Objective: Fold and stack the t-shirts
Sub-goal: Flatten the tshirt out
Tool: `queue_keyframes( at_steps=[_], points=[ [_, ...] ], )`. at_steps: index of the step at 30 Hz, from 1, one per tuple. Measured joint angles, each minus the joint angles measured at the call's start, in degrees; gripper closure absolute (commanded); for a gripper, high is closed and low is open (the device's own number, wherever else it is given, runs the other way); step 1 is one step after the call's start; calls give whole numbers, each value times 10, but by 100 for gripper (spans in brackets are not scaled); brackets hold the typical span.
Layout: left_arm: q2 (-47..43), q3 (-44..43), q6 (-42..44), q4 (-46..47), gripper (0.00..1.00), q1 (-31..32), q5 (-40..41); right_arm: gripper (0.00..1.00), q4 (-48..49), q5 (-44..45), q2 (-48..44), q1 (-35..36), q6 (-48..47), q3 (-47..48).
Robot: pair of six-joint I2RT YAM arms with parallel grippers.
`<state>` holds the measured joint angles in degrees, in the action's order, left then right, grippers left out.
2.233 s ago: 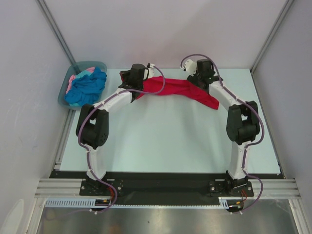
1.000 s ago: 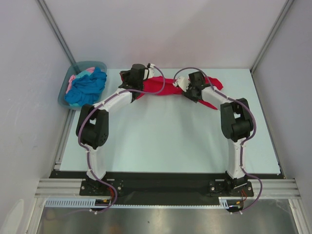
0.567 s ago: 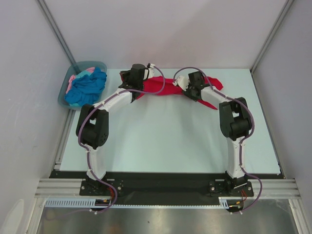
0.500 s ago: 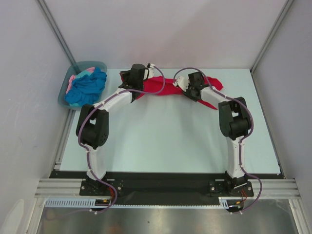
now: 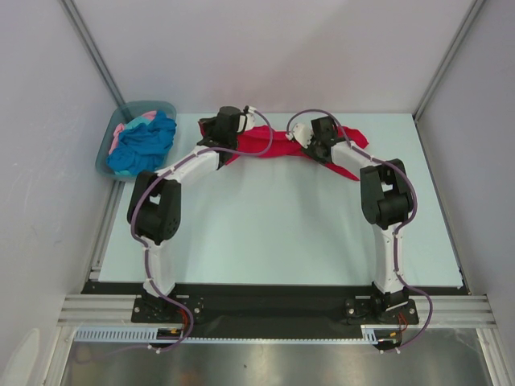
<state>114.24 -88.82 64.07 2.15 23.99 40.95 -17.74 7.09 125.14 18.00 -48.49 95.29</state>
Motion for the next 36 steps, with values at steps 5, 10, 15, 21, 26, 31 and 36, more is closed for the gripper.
queue_keyframes(
  at_steps=[5,10,15,21,26,31,36],
  points=[
    [9,-9,0,-1,100,0,0,58,-3,-1,0,0,0,2],
    [10,-18,0,-1,99,0,0,58,-4,0,0,0,0,3],
    [13,-25,0,-1,100,0,0,57,-4,-1,0,-1,1,10],
    [17,-26,0,-1,100,0,0,57,-5,-1,0,-2,3,24],
    [20,-27,0,-1,100,0,0,57,-5,0,0,-5,2,29],
    [20,-27,1,-1,100,0,0,60,-5,0,0,-9,2,29],
    [20,-27,5,-1,100,0,0,99,-5,2,0,-11,0,29]
  ],
)
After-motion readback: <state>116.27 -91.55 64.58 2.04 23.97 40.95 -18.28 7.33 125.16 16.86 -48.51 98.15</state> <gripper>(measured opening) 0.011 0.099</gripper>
